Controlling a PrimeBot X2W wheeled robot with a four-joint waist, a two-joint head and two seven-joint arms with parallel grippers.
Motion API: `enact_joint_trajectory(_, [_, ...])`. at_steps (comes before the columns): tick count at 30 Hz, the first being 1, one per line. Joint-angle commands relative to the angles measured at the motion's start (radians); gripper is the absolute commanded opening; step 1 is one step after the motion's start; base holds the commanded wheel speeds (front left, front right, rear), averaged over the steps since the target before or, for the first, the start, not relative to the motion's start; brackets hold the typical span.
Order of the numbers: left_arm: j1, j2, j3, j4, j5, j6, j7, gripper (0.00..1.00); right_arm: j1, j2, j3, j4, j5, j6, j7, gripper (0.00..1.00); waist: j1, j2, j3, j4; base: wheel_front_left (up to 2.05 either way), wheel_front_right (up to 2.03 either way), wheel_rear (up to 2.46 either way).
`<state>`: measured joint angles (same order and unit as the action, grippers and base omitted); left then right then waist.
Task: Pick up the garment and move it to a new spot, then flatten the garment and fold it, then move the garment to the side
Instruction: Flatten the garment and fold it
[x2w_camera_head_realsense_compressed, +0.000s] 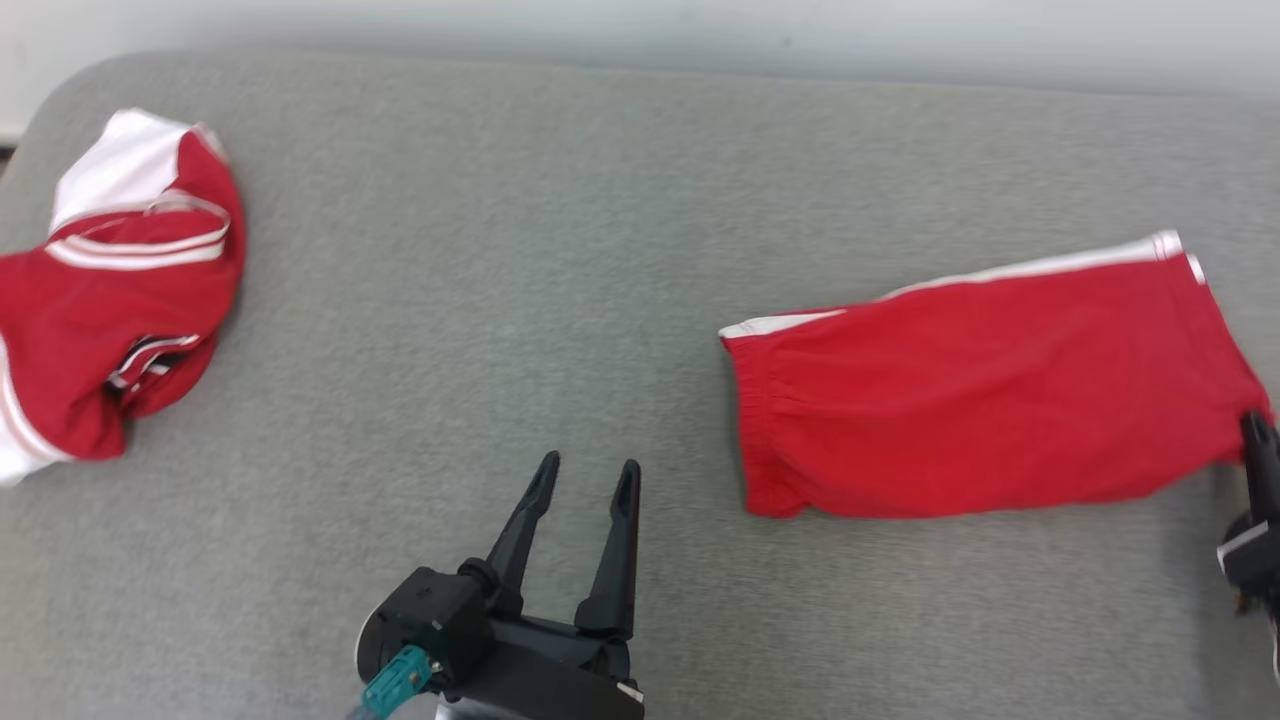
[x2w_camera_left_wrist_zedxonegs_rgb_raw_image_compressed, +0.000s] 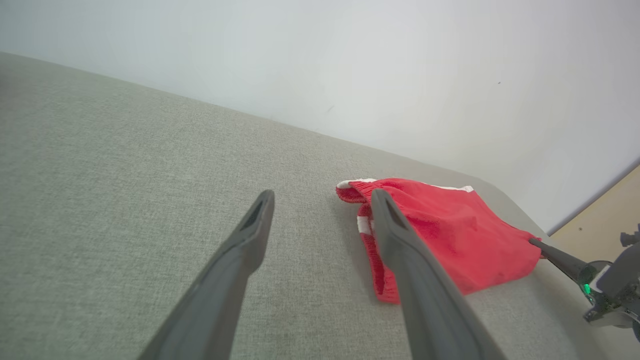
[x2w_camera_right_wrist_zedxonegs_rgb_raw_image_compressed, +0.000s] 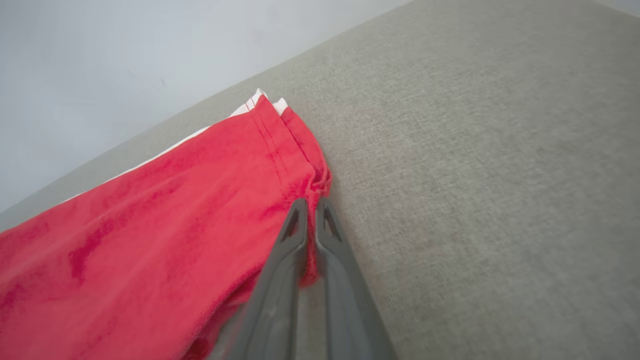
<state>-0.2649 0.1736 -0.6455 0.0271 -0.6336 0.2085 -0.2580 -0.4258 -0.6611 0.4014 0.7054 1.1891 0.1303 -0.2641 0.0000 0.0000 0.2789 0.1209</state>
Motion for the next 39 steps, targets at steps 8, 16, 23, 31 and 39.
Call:
enact_joint_trajectory(8, [0.037,0.013,0.010,0.001,-0.012,0.009,-0.003,1.00,0.131,0.042,-0.103,-0.033,-0.051,0.001,-0.001,0.00,0.0000,0.0000,-0.076,-0.093,0.00,0.00,0.00])
enact_joint_trajectory(16, [0.048,0.022,0.007,0.012,0.011,0.025,-0.005,1.00,0.144,0.053,-0.145,-0.071,-0.111,0.001,-0.001,0.00,0.0000,0.0000,-0.109,-0.102,0.00,0.00,0.00])
enact_joint_trajectory(23, [0.084,0.015,0.017,0.010,0.007,0.029,-0.006,1.00,0.143,0.051,-0.161,-0.166,-0.200,0.001,-0.001,0.00,0.0000,0.0000,-0.137,-0.090,0.00,0.00,0.00])
enact_joint_trajectory(31, [0.103,0.007,0.022,0.019,-0.002,0.021,-0.007,1.00,0.107,0.064,-0.099,-0.254,-0.272,0.001,-0.001,0.00,0.0000,0.0000,-0.166,-0.072,0.00,0.00,0.00])
enact_joint_trajectory(39, [0.111,-0.005,0.026,0.029,-0.007,0.007,-0.008,1.00,0.029,0.085,0.054,-0.292,-0.289,0.001,0.002,0.00,0.0000,0.0000,-0.176,-0.054,0.00,0.00,0.00])
